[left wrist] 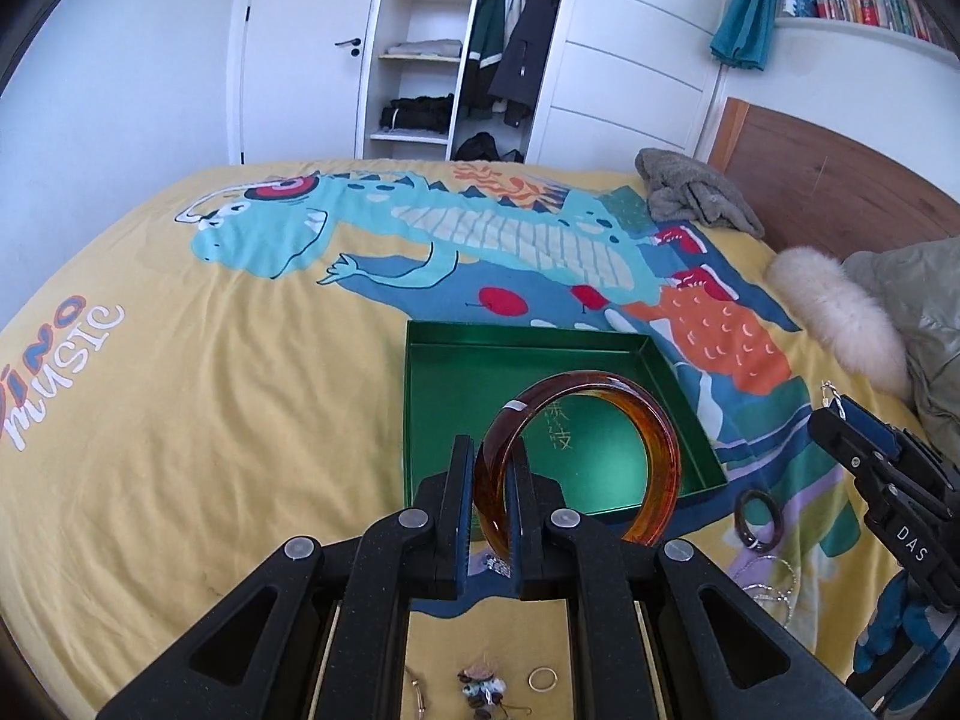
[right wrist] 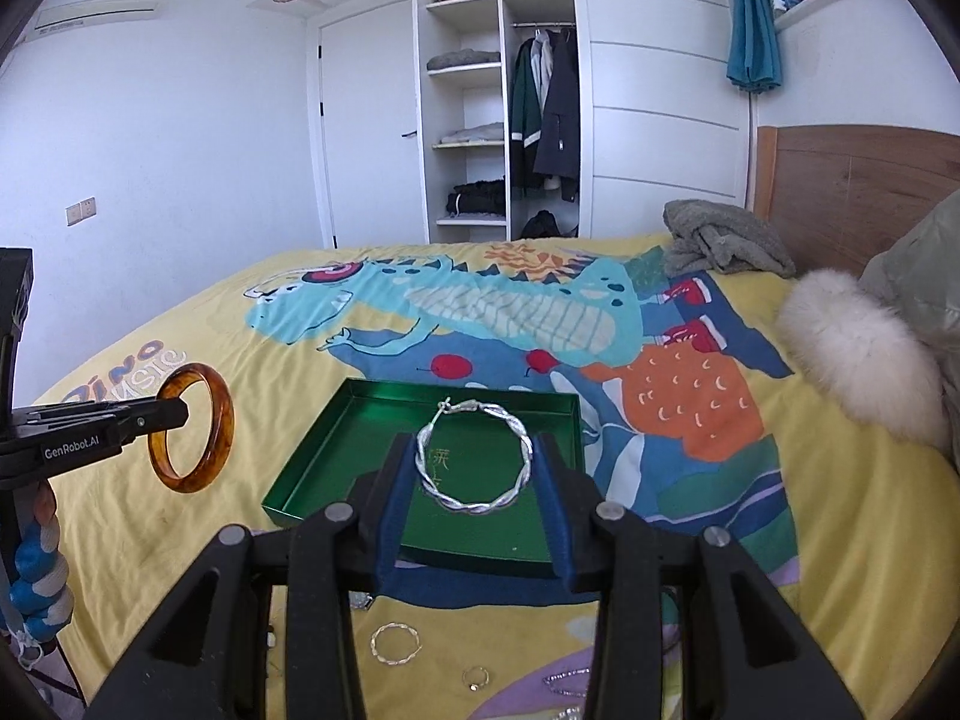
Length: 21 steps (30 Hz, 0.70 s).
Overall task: Organize jewelry
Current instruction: 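Carry the amber bangle and silver hoop into the green tray and open both tools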
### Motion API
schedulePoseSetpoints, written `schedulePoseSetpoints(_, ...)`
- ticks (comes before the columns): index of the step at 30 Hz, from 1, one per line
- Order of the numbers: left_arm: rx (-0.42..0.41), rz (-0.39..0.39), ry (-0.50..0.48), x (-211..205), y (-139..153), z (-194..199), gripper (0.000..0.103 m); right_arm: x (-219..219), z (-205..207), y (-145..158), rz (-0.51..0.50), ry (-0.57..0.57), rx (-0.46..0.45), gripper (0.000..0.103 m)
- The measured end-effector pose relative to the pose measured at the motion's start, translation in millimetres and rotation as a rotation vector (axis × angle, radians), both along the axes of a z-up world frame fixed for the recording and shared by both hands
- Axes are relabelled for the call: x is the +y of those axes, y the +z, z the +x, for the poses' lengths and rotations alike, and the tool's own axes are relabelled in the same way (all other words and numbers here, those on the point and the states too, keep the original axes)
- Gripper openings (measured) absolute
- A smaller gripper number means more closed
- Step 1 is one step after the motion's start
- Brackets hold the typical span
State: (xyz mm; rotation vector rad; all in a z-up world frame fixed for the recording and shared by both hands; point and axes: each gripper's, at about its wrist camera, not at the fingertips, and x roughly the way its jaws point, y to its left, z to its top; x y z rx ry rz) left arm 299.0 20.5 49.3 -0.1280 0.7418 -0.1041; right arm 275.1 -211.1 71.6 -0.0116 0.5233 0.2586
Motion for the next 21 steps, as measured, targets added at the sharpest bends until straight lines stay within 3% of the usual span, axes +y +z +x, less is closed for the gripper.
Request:
schedulePoseSetpoints(11, 0.141, 0.055, -0.007, -19.8, -86.4, 86.1, 0.010, 11.7, 90.5, -102.6, 0.001, 0.010, 0.158, 0.037)
schedulePoseSetpoints(21, 0.201, 0.126, 0.015, -29.0, -117.6, 123.4, 0.010, 22.8, 132.5, -144.5, -0.053, 0.020, 0.257, 0.037)
